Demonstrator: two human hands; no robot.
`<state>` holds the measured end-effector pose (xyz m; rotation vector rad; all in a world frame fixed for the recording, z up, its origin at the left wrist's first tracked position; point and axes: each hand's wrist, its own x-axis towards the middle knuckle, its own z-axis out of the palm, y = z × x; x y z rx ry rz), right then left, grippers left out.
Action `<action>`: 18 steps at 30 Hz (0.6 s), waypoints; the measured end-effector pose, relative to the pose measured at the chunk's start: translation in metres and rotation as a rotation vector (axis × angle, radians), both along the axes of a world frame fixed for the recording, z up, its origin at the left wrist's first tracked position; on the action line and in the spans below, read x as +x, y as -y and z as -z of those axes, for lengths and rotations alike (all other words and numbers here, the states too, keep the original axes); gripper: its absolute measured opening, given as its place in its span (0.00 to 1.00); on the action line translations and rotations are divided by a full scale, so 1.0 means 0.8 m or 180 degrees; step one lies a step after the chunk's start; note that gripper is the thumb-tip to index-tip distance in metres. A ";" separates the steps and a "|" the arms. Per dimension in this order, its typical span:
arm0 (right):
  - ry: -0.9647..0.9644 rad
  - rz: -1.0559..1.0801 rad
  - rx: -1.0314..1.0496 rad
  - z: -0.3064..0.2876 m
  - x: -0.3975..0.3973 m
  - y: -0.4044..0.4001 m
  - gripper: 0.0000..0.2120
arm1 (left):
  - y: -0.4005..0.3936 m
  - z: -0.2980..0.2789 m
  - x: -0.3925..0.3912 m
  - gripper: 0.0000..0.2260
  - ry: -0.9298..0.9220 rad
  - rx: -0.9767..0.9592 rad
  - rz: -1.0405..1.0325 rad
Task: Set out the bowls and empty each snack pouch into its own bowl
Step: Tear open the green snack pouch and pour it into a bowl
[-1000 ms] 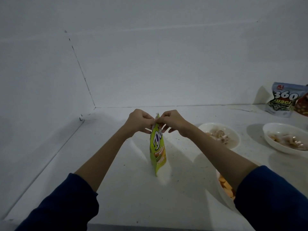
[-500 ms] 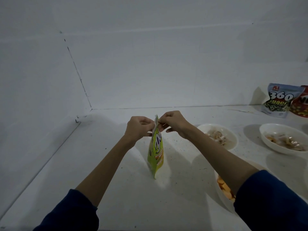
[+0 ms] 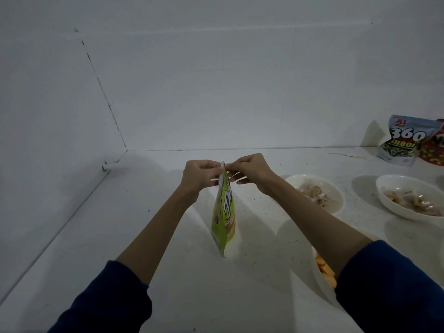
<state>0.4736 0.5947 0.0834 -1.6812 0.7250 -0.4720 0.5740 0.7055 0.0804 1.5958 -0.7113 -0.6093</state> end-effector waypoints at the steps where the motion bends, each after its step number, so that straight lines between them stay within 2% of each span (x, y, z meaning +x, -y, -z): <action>1: -0.0010 0.0011 -0.0008 -0.001 0.000 0.000 0.10 | 0.000 0.001 0.000 0.08 0.0014 -0.0034 -0.0022; 10: -0.0011 0.0206 -0.0152 -0.020 0.001 -0.002 0.06 | 0.005 -0.001 -0.006 0.04 0.0564 -0.0269 -0.0172; 15: -0.0019 0.0269 -0.0596 -0.032 0.000 -0.010 0.06 | 0.006 -0.002 -0.014 0.06 0.0858 -0.0384 -0.0297; 18: 0.0056 0.0261 -0.0551 -0.034 -0.006 -0.011 0.05 | 0.002 -0.001 -0.014 0.06 0.1018 -0.0494 -0.0236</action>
